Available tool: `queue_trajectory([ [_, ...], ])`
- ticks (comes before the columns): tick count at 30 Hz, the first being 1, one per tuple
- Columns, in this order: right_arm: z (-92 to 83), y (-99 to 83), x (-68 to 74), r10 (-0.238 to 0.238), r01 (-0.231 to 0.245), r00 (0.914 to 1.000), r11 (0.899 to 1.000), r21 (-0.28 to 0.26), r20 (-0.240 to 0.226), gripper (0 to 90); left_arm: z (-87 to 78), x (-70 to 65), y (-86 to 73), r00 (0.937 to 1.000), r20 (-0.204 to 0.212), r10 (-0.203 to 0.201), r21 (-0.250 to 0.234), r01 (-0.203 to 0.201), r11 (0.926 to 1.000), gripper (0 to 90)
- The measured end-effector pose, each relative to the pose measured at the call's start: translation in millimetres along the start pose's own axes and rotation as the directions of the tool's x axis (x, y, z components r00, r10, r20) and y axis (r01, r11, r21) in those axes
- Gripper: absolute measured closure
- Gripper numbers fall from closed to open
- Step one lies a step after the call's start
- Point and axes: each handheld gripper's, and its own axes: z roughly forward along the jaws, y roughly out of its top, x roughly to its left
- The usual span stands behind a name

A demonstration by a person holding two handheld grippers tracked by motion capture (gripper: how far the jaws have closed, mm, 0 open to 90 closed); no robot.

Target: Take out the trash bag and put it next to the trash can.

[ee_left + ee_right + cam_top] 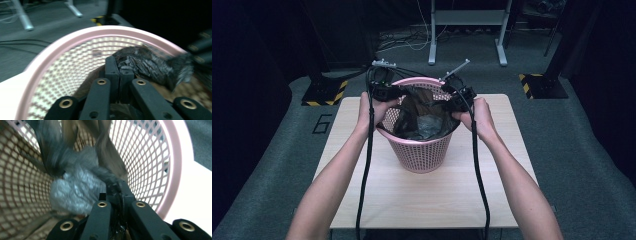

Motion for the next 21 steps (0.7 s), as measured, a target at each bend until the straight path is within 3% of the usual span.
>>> queue_trajectory([
  [5,-4.3,11.7,0.5,0.02,-0.02,0.9998,0.995,-0.093,-0.001,90.0,3.9,-9.4,0.4,0.996,0.074,0.051,0.018,-0.053,0.9984,75.0],
  [6,-5.4,14.1,1.5,0.023,-0.023,0.9997,0.994,-0.109,-0.004,90.0,5.2,-10.9,0.7,0.9932,0.099,0.061,0.02,-0.063,0.9978,70.3],
  [8,-7.5,18.8,3.8,0.027,-0.028,0.9996,0.99,-0.139,-0.008,90.0,8.2,-14.7,1.4,0.9924,0.102,0.07,0.036,-0.074,0.9966,56.5],
  [9,-8.4,20.9,5.7,0.034,-0.034,0.9994,0.987,-0.154,-0.005,90.0,9.5,-15.8,1.5,0.989,0.129,0.073,0.035,-0.078,0.9963,49.6],
  [11,-9.8,24.2,7.9,0.041,-0.042,0.9991,0.983,-0.179,-0.01,90.0,11.8,-18.6,1.8,0.9858,0.145,0.084,0.041,-0.091,0.995,36.9],
  [14,-11.6,28.2,10.8,0.055,-0.058,0.9983,0.975,-0.216,-0.022,90.0,14.4,-21.9,2.0,0.979,0.182,0.092,0.034,-0.099,0.9945,24.3],
  [16,-12.7,30.4,12.8,0.064,-0.07,0.9973,0.97,-0.234,-0.036,90.0,16.8,-25.4,2.3,0.9771,0.177,0.119,0.04,-0.128,0.991,17.8],
  [21,-18.0,33.5,20.9,0.07,-0.097,0.9917,0.956,-0.276,-0.108,90.0,27.0,-33.3,1.2,0.9828,0.128,0.133,0.066,-0.142,0.9876,23.0],
])
